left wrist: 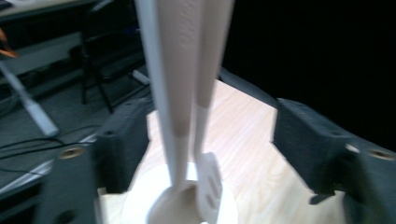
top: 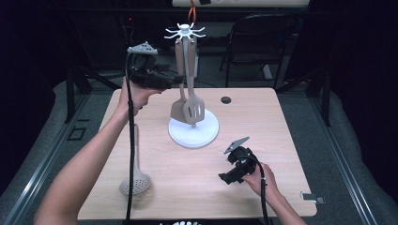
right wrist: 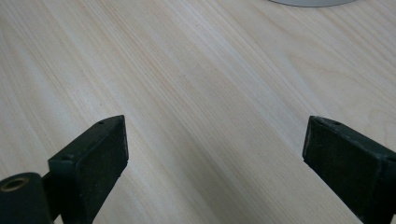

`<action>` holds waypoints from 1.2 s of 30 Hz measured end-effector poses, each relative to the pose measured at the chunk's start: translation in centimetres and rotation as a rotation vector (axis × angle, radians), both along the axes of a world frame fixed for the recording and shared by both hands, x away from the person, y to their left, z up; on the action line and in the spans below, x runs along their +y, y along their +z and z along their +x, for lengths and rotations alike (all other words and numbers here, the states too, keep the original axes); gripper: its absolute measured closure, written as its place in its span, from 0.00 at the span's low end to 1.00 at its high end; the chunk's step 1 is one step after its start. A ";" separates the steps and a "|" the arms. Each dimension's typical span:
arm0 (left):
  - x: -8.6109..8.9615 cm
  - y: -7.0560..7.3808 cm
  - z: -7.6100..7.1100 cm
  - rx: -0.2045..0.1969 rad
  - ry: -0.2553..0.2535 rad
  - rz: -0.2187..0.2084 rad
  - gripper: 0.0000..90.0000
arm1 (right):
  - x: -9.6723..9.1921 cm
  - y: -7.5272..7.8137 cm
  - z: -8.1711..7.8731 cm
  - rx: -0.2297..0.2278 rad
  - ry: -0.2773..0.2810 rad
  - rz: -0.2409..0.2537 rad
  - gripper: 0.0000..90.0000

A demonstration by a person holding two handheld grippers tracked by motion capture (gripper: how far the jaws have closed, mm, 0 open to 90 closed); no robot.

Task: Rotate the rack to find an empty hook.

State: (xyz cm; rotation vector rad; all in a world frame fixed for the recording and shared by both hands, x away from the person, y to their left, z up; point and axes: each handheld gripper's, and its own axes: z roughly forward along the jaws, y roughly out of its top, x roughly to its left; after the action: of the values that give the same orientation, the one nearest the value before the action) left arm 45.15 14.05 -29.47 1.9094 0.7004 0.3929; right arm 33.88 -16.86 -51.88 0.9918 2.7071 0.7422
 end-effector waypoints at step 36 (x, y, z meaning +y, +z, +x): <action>0.0 4.9 2.0 -0.189 0.190 -0.022 0.98 | 0.3 -0.4 -0.1 -0.005 0.005 0.003 0.09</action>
State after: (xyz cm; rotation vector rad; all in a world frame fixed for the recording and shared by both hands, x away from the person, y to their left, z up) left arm 47.14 14.03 -24.61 1.7631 0.7585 0.6733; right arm 33.76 -16.55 -52.28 0.9823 2.7059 0.7485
